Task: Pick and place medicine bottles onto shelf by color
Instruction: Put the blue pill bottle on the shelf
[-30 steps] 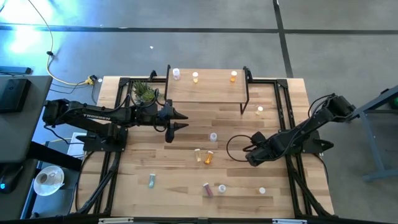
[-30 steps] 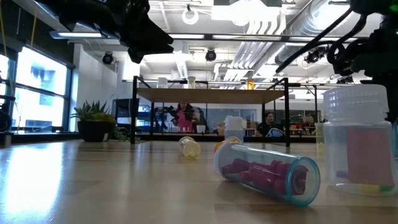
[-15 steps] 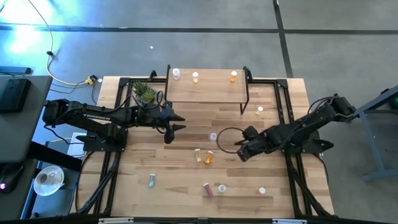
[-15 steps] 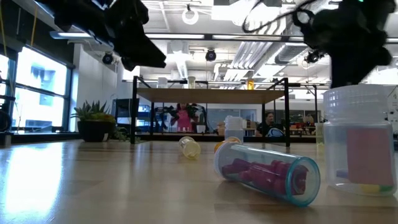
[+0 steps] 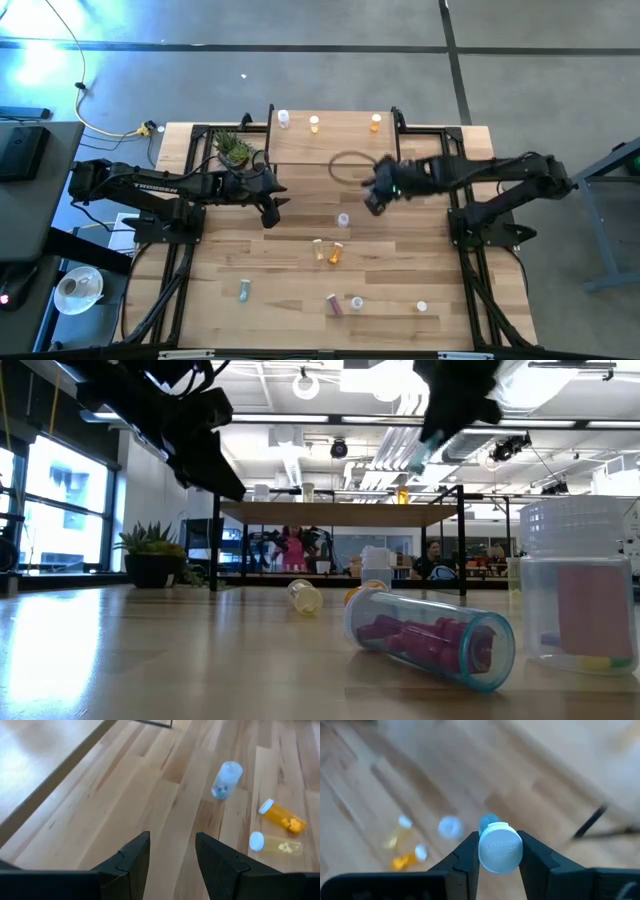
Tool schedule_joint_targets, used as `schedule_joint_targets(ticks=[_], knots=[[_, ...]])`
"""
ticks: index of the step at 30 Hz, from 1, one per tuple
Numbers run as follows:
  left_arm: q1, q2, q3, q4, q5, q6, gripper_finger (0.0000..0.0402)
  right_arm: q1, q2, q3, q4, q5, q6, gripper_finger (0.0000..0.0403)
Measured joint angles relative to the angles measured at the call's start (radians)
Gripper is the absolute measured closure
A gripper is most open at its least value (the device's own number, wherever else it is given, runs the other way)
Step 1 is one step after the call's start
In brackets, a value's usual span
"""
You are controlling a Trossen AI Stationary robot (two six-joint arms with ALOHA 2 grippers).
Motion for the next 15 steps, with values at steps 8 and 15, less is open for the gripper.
schedule_joint_targets(ticks=[8,15], knots=[[0.0,0.0,0.0,-0.012,0.0,0.0,0.0252,-0.209,0.001,0.173,0.009,0.0,-0.249,0.031],[0.0,0.0,0.0,-0.012,0.0,0.0,0.0252,-0.365,0.001,0.296,0.018,-0.002,-0.363,0.031]])
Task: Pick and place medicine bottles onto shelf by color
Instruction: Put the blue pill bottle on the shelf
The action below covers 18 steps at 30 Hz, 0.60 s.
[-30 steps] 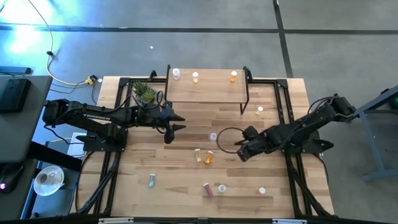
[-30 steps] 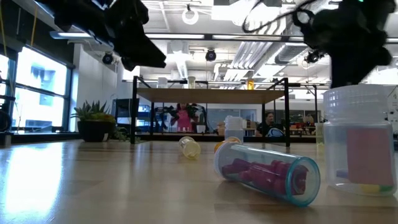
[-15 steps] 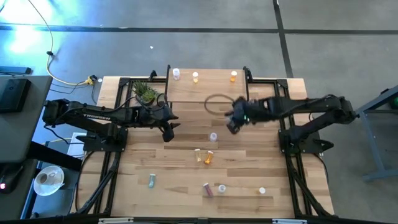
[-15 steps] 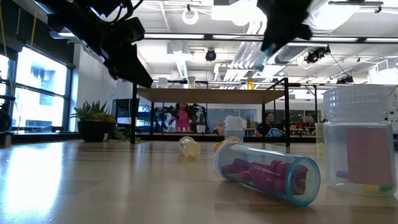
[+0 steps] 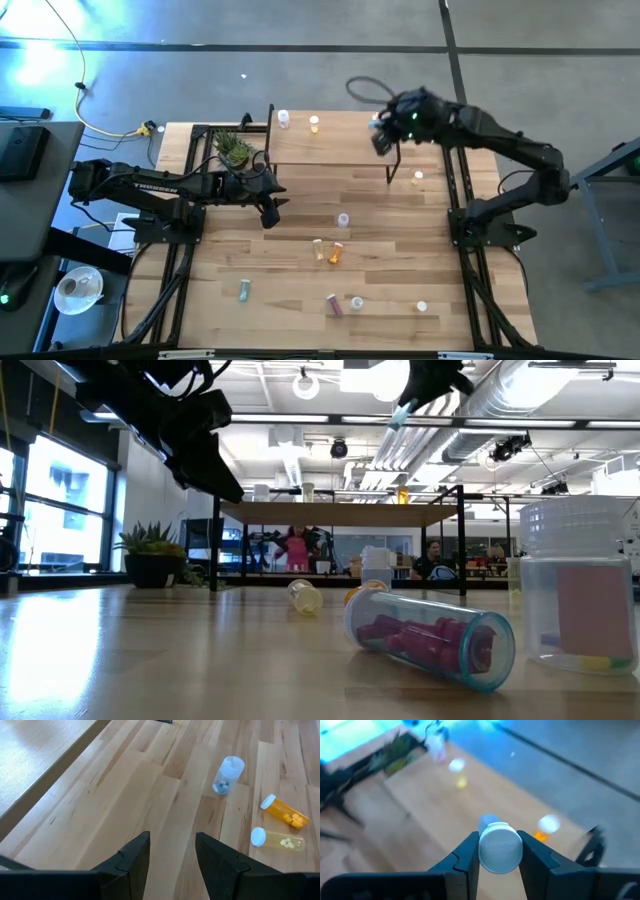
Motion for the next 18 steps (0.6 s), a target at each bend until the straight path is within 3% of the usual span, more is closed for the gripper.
schedule_joint_targets(ticks=[8,18], knots=[[0.0,0.0,0.0,0.002,0.0,0.0,0.0252,-0.128,0.031,0.135,0.006,-0.002,-0.087,0.031],[0.0,0.0,0.0,-0.001,0.0,0.0,0.0252,-0.189,0.26,0.432,-0.16,-0.033,-0.159,0.031]])
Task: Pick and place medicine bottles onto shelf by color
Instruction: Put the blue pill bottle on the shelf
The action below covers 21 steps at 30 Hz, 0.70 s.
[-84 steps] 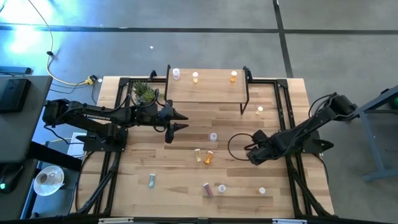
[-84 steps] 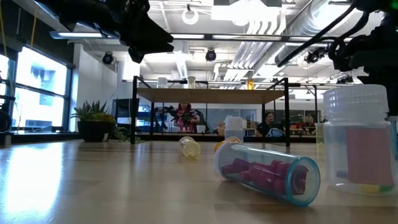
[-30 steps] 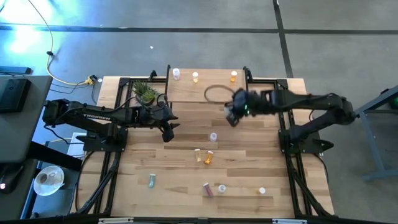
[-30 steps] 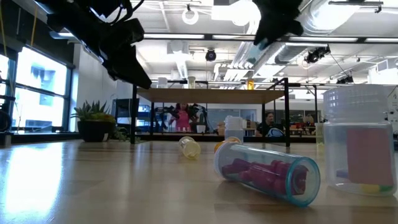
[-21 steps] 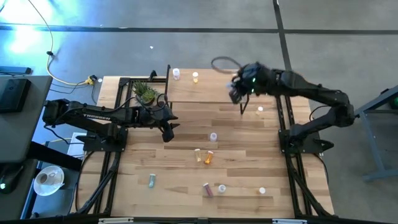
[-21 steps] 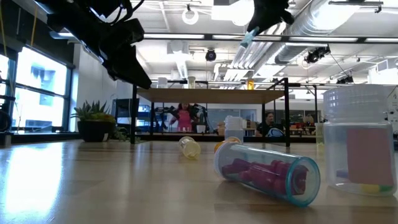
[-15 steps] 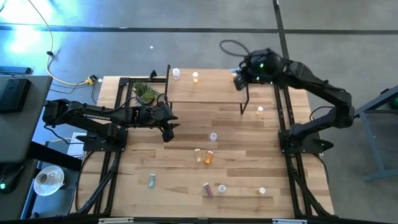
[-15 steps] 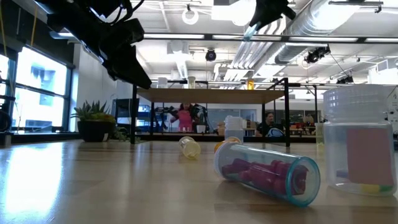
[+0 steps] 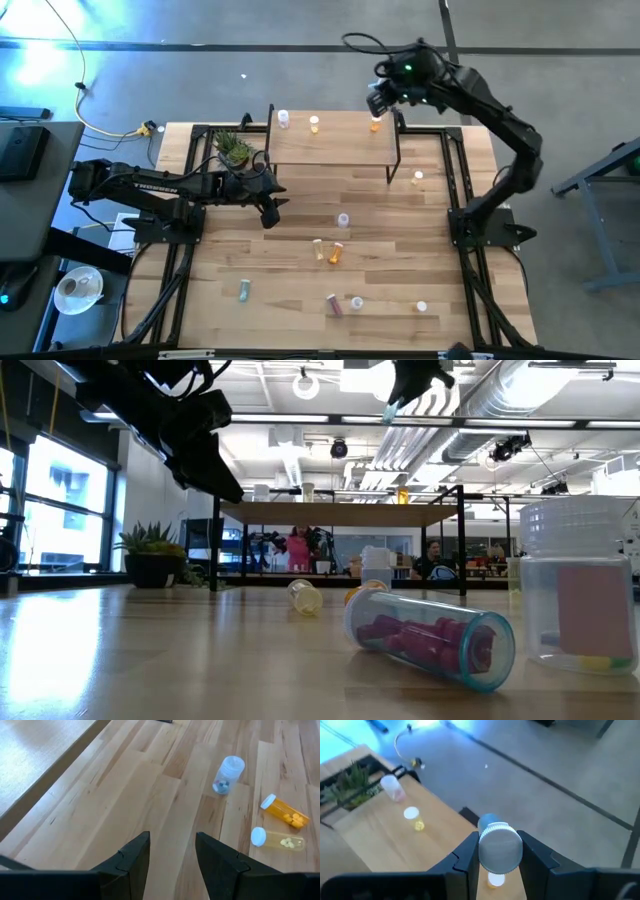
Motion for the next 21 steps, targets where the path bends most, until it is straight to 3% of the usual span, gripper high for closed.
schedule_joint_targets(ticks=[8,14,21], knots=[[0.0,0.0,0.0,-0.003,0.0,0.0,0.0252,-0.001,0.195,0.144,-0.187,-0.06,-0.042,0.031],[0.0,0.0,0.0,-0.003,0.0,0.0,0.0252,0.0,0.303,0.152,-0.204,-0.159,-0.152,0.031],[0.0,0.0,0.0,-0.003,0.0,0.0,0.0252,0.018,0.4,0.152,-0.201,-0.181,-0.252,0.031]])
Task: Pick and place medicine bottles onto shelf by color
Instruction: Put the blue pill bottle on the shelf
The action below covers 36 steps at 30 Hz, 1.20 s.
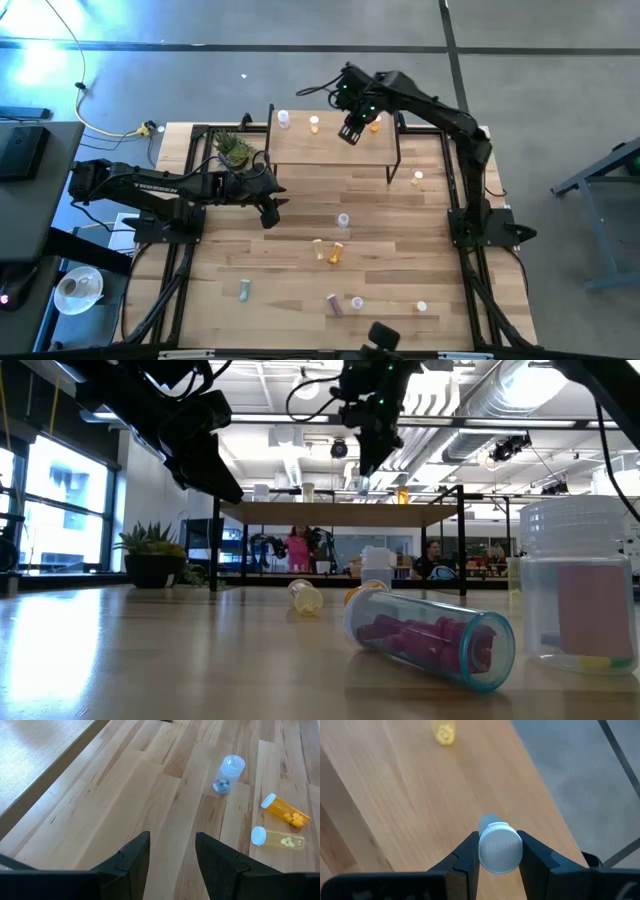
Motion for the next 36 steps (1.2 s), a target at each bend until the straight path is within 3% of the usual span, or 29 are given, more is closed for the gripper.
schedule_joint_targets(ticks=[19,28,36], knots=[[0.0,0.0,0.0,0.0,0.0,0.0,0.0252,0.005,0.078,0.003,0.025,-0.001,-0.086,0.031],[0.0,0.0,0.0,0.0,0.001,0.0,0.0252,0.005,0.084,0.0,0.027,0.003,-0.067,0.0271],[0.0,0.0,0.0,0.0,0.001,0.0,0.0252,0.005,0.083,0.0,0.057,0.008,-0.063,0.0266]])
